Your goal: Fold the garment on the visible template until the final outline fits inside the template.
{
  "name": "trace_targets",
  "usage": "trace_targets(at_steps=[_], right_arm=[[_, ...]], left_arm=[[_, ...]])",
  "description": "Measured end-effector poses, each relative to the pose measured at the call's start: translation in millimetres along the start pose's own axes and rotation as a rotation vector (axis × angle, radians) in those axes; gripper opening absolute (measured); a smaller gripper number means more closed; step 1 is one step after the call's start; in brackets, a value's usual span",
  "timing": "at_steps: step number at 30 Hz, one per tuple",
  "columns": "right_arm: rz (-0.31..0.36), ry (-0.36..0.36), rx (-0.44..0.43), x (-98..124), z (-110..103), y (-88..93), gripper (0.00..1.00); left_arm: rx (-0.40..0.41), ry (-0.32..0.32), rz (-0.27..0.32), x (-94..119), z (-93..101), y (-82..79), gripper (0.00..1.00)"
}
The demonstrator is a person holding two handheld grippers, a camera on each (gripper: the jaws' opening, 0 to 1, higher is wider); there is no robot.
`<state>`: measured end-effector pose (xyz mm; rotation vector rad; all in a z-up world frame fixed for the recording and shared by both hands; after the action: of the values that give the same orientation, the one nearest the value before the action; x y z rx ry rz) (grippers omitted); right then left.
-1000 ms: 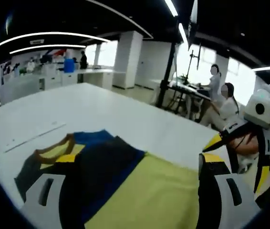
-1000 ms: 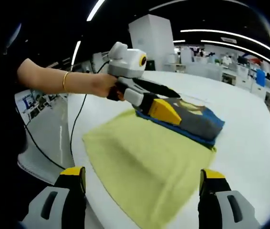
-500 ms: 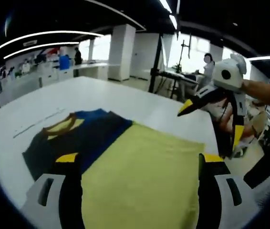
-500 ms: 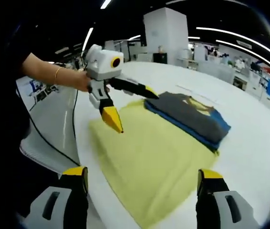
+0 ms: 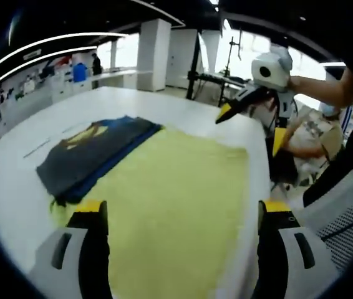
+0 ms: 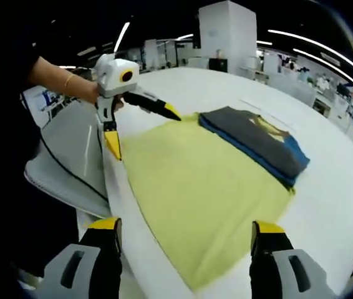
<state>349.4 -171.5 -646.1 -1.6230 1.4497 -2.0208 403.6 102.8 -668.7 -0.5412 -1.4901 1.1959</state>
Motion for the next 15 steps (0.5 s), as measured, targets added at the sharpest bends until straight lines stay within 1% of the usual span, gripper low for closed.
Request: trace_targets(at_steps=[4,8,11,15], right_arm=[[-0.050,-0.002,0.023,-2,-1,7.6,0.75],[-0.122,0.003,0.074,-4,-1,17.1,0.68],[-0.164,-0.011,0.076,-4,-2,23.8,0.62],[-0.186,-0.014,0.095,-4,-2,29.1,0.58]], left_arm=[[-0.015,-0.005,-0.038,10,2.7,9.1,0.92],[0.006,-0.019,-0.053,18,4.3,19.3,0.87],[-0.029,-0.020,-0.094,23,7.1,26.9,0.83],[-0.064,-0.021,-0.127,29,9.2,34.2,0.77]])
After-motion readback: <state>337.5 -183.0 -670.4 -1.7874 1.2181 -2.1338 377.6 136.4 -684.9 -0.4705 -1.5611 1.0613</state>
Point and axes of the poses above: the point that each gripper's makers call its tool centre point, and the gripper's own axes: x roughly backward along the fingers, z roughly to its right, y roughly out of its underside, the point moved 9 cm from there along x, roughly backward along the fingers, and after that the axes turned 6 degrees about z, right-handed, at the moved point
